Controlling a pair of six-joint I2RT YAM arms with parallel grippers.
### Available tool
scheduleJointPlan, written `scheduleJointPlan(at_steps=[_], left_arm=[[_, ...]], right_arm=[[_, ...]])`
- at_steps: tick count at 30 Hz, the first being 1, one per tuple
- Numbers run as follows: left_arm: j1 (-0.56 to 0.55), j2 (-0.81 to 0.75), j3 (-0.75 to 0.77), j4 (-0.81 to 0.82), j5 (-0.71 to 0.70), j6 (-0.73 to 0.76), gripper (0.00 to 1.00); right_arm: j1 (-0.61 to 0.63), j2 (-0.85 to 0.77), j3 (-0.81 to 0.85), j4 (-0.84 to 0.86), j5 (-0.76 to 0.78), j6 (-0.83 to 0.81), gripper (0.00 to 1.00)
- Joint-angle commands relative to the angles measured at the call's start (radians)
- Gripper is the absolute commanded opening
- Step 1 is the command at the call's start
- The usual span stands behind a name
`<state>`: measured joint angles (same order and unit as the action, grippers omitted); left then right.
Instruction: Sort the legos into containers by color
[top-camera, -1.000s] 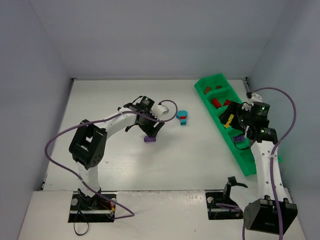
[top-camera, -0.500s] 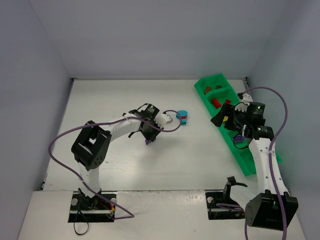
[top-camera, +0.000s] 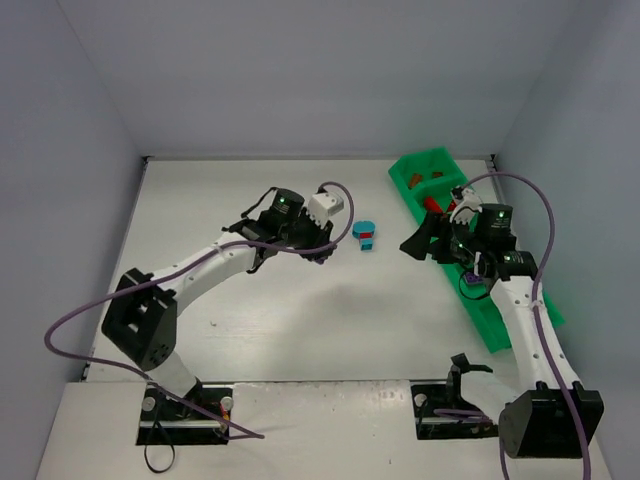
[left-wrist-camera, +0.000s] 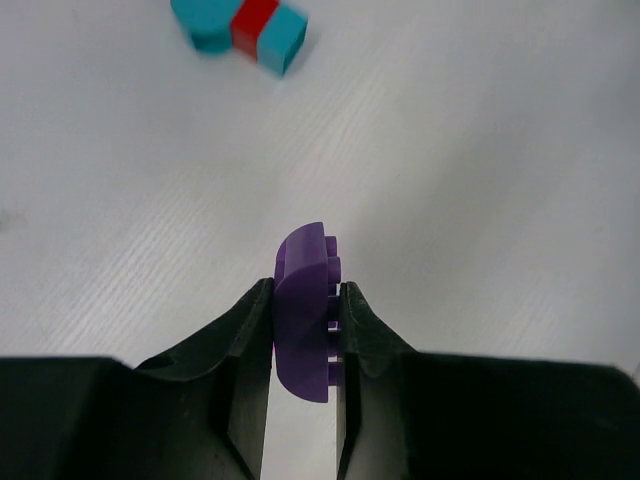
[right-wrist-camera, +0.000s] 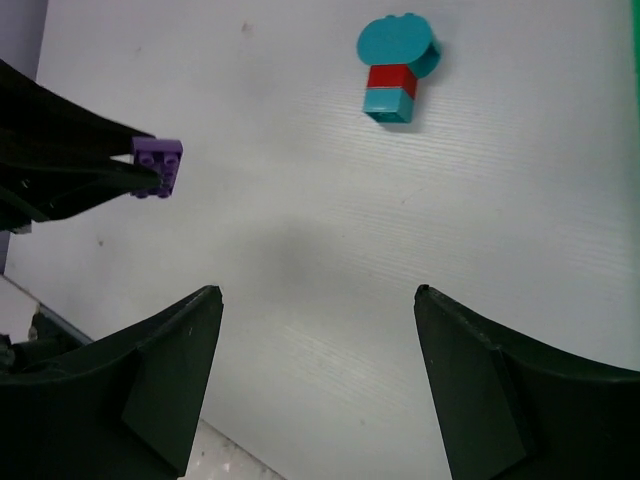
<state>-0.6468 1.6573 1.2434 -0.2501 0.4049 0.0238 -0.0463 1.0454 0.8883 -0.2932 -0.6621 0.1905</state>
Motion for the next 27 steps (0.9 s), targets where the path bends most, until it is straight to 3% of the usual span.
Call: scheduleJointPlan(at_steps=[1,7,15,20,27], left_arm=[[0.001,-0.112,-0.004,0.276,0.113,-0.197,0.00],[0.001,-0.113,-0.001,0.481,0.134,-0.416,0.00],[-0.020,-0.099,-0.033,0.707,0.010,-0.842,0.00],[-0.053,-0.090,-0.016,0.721,-0.034,-0.900,0.01],[-0.073,-0.094,-0.025,0.729,-0.031,-0.910,0.02]], right_arm=[[0.080,0.011,0.054,0.071,-0.039,0.049,0.74],[0.174,-0.010,0.038,0.133,0.006,0.084,0.74],[0.336,-0.036,0.006,0.284,0.105,0.110,0.78],[0.450,0.004,0.047,0.341,0.200,0.104,0.80],[0.511,0.070,0.074,0.390,0.331,0.104,0.80]])
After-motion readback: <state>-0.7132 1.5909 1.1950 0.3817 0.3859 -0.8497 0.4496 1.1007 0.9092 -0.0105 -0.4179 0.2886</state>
